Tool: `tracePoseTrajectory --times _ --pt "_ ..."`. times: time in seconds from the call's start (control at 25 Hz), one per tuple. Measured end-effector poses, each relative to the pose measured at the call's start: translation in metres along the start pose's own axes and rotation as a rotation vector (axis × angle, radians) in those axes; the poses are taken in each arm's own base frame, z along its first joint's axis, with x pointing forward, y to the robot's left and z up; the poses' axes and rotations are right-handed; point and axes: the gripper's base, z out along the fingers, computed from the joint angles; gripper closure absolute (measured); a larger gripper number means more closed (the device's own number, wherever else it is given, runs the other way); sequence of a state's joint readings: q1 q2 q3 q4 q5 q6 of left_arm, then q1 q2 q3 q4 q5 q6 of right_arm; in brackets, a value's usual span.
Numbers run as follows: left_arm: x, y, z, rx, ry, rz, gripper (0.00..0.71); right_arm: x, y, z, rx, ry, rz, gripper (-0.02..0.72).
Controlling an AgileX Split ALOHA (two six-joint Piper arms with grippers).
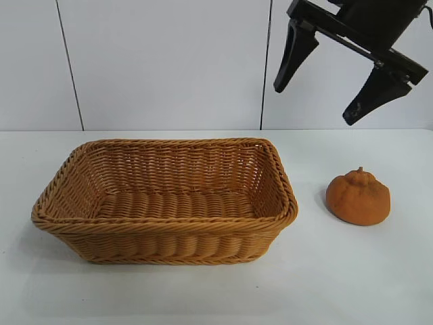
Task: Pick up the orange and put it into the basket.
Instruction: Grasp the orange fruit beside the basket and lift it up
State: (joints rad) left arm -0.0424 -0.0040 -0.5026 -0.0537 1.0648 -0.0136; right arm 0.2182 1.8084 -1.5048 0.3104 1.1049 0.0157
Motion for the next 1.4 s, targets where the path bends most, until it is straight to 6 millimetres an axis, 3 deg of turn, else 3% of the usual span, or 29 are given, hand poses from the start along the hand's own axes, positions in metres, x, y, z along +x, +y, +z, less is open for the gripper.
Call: tracePoseTrajectory --times 0.4,0.68,1.2,1.4 --pt "0.0 0.0 0.0 -0.001 0.001 0.0 0.1 -0.008 -0.062 -0.019 0.13 -0.035 0.135 0.02" --pt "0.0 0.0 0.0 -0.001 0.001 0.0 0.1 -0.01 -0.069 -0.014 0.152 -0.03 0.137 0.02" --pt "0.0 0.0 0.0 -0.001 0.001 0.001 0.1 -0.014 -0.111 0.101 0.213 0.192 0.172 0.02" --pt "0.0 0.0 0.0 -0.001 0.001 0.001 0.1 -0.014 -0.12 0.126 0.22 0.202 0.179 0.02"
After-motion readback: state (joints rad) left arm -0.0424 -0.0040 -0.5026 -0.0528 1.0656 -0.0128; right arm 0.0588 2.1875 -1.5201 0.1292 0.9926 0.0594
